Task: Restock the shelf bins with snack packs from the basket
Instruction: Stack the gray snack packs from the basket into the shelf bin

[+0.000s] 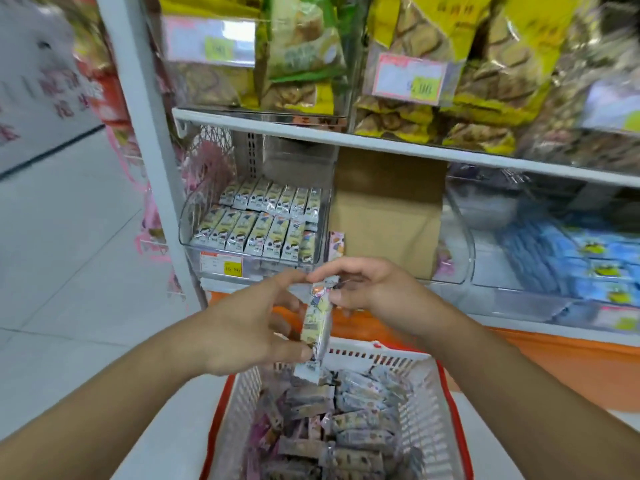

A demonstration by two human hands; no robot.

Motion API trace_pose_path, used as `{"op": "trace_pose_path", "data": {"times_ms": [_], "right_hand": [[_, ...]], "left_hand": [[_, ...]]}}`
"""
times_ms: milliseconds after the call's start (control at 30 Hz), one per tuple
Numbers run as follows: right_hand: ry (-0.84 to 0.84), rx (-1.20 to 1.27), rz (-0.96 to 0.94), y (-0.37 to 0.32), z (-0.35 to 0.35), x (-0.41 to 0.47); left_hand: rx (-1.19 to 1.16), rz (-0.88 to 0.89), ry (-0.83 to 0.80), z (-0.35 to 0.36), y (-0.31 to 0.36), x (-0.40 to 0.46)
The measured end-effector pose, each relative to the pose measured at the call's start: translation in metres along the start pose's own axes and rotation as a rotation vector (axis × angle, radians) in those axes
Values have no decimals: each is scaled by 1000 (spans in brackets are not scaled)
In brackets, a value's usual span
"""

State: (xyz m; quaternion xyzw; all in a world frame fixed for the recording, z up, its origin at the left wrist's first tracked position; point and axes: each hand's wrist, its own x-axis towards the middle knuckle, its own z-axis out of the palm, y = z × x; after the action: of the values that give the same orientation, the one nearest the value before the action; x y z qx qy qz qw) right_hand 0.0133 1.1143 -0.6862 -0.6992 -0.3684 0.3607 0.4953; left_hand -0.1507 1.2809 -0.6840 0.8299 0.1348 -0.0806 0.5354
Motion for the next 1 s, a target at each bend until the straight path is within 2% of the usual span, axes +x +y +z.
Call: {"op": "trace_pose_path", "data": {"times_ms": [133, 267, 367, 600, 700, 767, 867, 1000], "right_hand": [[81, 108, -10, -1, 3, 10], [107, 296, -6, 3, 1, 21], [140, 324, 3, 5, 4, 31], [220, 319, -2, 7, 8, 54], [237, 330, -14, 1, 7, 60], [311, 159, -34, 2, 5, 65], [459, -316, -134, 4, -1, 71], [412, -498, -89, 4, -3, 64]], "left_hand": [[-21, 70, 81, 8, 11, 5], [168, 94, 156, 7, 15, 9], [187, 80, 194, 2, 12, 17], [-25, 98, 136, -26, 7, 40], [35, 115, 126, -36, 8, 47], [50, 101, 168, -45, 8, 58], [80, 87, 290, -67, 7, 81], [231, 78, 368, -83, 3, 116]]}}
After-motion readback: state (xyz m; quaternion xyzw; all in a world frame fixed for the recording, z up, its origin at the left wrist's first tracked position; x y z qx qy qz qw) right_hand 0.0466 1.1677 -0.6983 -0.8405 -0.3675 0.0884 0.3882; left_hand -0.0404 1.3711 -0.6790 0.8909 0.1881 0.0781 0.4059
